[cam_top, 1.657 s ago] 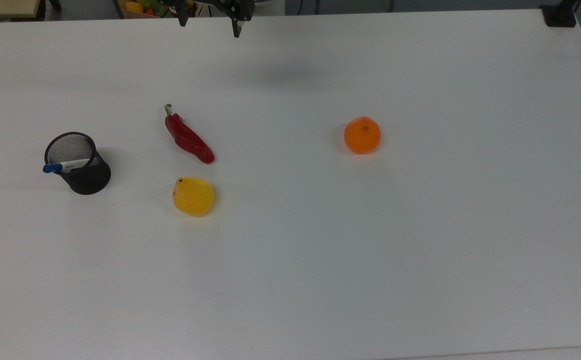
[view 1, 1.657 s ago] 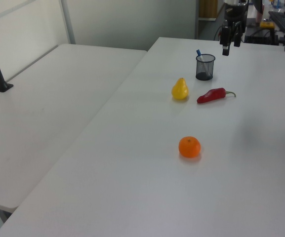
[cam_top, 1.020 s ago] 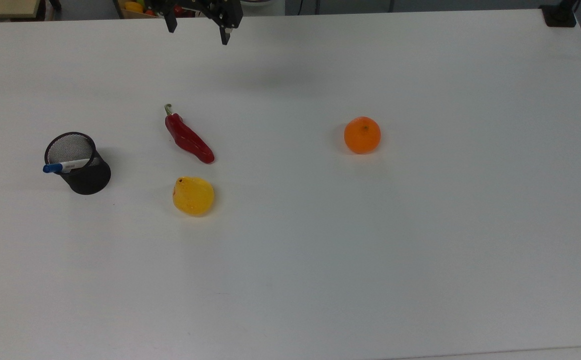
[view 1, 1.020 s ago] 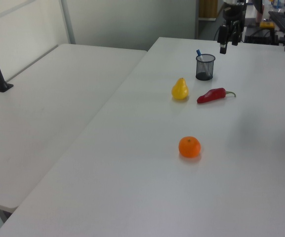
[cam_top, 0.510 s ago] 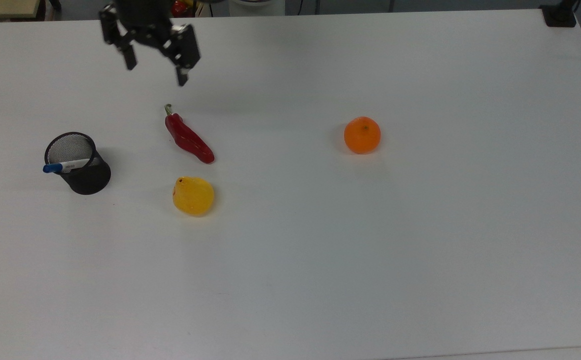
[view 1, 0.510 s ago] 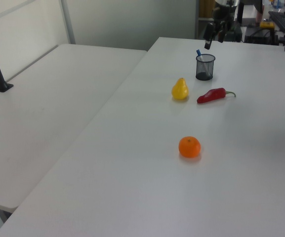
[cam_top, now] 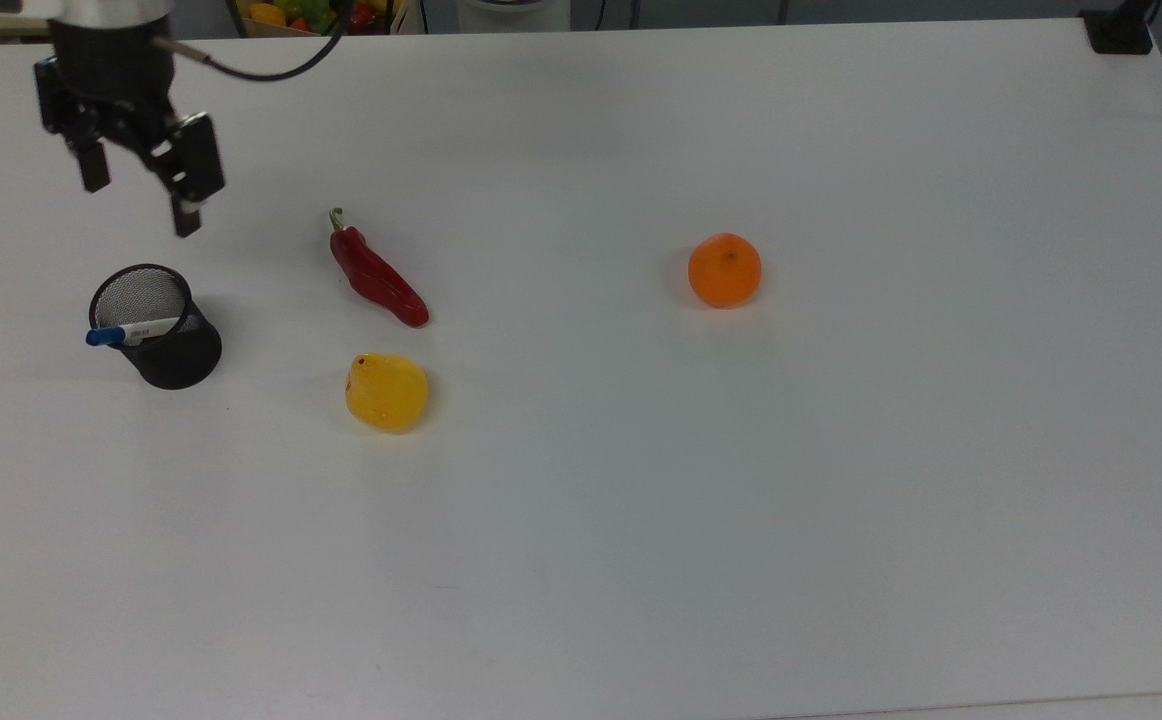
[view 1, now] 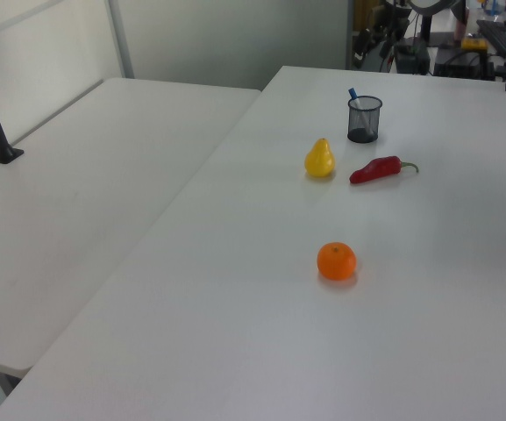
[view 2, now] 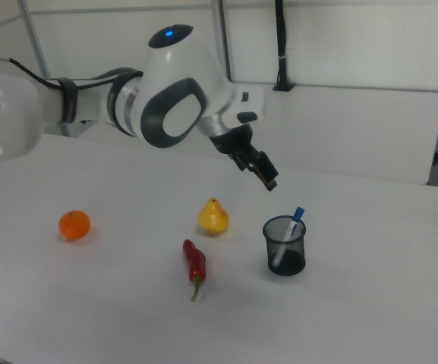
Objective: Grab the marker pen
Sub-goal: 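Move the open gripper over to the black mesh pen cup, then lower the gripper and close it on the white marker in the cup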
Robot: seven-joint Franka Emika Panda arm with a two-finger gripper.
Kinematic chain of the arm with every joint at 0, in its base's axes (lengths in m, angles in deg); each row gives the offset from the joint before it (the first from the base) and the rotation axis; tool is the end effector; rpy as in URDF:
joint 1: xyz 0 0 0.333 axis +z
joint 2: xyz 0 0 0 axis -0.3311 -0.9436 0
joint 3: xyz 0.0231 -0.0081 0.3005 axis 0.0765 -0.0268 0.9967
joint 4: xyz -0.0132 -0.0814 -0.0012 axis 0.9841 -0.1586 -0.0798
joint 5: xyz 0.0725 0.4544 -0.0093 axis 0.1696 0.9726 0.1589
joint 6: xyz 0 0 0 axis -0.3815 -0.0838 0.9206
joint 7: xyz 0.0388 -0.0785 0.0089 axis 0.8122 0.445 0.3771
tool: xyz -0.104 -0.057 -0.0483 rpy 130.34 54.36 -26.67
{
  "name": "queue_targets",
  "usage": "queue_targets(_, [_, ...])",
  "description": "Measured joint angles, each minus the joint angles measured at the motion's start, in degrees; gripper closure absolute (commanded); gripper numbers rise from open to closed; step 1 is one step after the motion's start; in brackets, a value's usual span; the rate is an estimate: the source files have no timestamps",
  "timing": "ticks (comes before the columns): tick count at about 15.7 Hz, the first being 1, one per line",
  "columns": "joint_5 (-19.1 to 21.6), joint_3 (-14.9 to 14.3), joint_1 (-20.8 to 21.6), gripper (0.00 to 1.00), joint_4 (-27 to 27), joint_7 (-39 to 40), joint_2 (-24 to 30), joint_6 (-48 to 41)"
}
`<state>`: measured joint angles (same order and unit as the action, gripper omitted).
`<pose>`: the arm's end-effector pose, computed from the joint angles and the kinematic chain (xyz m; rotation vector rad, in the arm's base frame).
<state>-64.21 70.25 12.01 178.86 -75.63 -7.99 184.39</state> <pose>0.7024 -0.2061 0.4530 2.9424 -0.6313 0.6281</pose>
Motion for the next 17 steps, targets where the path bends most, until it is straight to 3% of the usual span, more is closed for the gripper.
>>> queue_targets(7, [0.0,-0.1,-5.0,0.00,-6.1,0.7,-10.3,6.1])
queue_targets(11, [0.0,-0.1,-5.4,0.01,-10.2,0.7,-15.1,8.2])
queue_targets(17, [0.0,0.7,-5.3,0.09,-12.3,0.8,-18.9,9.3])
